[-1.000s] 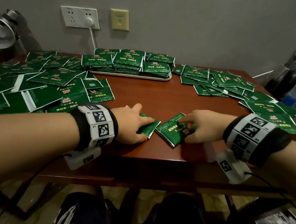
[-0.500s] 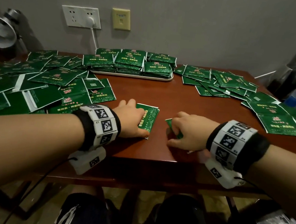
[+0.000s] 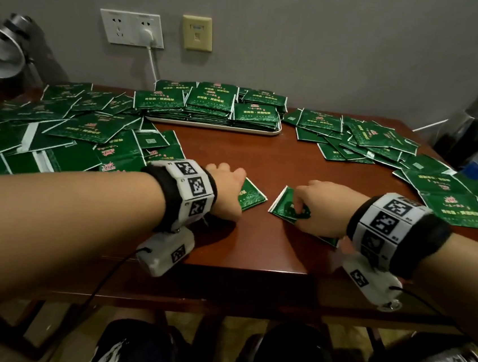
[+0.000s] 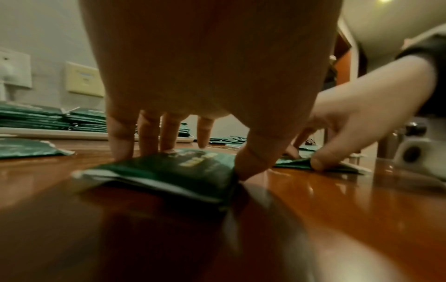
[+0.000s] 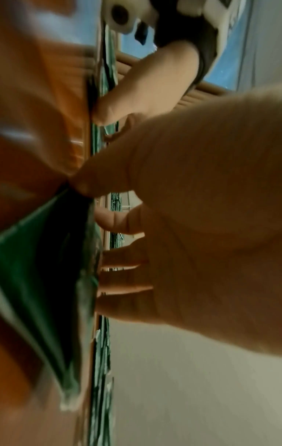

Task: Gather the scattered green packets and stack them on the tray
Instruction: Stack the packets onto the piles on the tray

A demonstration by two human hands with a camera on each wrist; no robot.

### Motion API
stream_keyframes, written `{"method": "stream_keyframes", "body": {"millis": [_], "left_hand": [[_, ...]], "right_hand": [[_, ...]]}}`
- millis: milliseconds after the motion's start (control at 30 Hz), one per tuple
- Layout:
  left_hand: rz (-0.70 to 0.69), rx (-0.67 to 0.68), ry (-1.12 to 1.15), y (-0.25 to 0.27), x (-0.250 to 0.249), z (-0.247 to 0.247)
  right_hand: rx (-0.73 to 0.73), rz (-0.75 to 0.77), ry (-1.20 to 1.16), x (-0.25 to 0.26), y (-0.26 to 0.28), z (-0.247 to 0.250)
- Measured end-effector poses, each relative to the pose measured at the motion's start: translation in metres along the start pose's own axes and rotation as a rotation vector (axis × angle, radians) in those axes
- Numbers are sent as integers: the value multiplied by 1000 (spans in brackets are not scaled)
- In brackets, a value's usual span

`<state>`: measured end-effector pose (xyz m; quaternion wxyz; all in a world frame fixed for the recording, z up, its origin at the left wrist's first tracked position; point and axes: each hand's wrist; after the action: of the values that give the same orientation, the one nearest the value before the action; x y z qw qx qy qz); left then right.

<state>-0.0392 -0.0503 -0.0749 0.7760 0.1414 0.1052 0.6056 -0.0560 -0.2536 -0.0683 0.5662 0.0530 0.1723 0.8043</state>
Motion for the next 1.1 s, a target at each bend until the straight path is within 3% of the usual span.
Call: {"method": "stream_keyframes", "body": {"millis": [200,400,567,833,1100], "left_hand": [[-33,-39,27,-4,13,-2],[-87,-68,82,-6,22,-2],[-124,-89,131,-8,33,6],[-93,-216,142,-30,73,54],[-96,-340,72,-107,123,124]], "right_hand": [[69,66,19,-5,-4,6],[102,108,252,1,-10,13],[86,100,226,-1,-18,19],[-77,133,167,-2,-52,62],[-181,173,198,-13,-149,134]]}}
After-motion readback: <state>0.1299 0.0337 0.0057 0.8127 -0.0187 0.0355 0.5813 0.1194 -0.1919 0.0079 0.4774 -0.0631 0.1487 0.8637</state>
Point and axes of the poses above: each hand's wrist, its own y-axis away from the middle knuckle, its own z-axis out of the back of the hand, x = y × z, and after that the axes turned 7 degrees about x, right-handed
